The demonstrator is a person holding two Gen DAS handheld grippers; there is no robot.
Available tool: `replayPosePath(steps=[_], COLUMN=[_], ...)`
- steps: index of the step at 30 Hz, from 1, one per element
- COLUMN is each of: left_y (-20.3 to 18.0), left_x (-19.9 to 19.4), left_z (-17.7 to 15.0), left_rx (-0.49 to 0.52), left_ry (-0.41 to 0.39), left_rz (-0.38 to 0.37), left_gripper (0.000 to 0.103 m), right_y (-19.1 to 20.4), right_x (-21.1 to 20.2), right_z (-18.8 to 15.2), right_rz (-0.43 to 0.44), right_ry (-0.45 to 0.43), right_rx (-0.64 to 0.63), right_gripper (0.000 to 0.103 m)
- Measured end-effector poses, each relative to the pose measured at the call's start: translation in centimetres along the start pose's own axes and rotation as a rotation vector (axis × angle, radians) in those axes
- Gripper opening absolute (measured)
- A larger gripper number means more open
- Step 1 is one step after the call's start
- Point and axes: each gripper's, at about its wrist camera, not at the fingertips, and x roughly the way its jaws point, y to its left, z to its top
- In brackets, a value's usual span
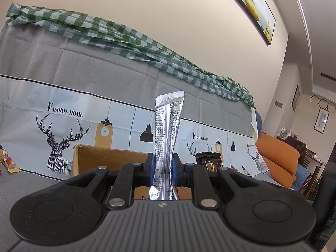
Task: Organize snacks
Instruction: 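Lower the chocolate bar and silver packet into the box and open both tools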
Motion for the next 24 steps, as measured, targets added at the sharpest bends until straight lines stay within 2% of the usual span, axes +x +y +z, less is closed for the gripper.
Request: replayPosePath(steps=[20, 21, 22, 23, 24], left_y=[-0.16, -0.13, -0.03, 0.18, 0.36], left_x=[0.52, 0.57, 0.62, 0.58, 0.49], left_z=[-0.25, -0.27, -0.29, -0.30, -0.28], left_rx=[0.016, 0.017, 0.014, 0.007, 0.000], left_ry=[0.022, 0.023, 0.026, 0.025, 0.022], left_rz=[-0.010, -0.003, -0.002, -0.002, 0.000], left_gripper=[0.020, 0.026, 0.041, 0.046, 0.049], right_y=[-0.42, -0.30, -0.33, -0.44, -0.60], right_x=[0.17, 0.29, 0.42, 0.51, 0.53], right_z=[-0.29, -0.34, -0.40, -0.42, -0.40], right_rz=[-0.016, -0.026, -0.038, -0.043, -0.044], right_ry=[0.014, 0.021, 0.029, 0.034, 0.037], right_rx=[-0.014, -0.019, -0.017, -0.011, 0.001], right_gripper=[0.041, 0.043, 0.048, 0.058, 0.061])
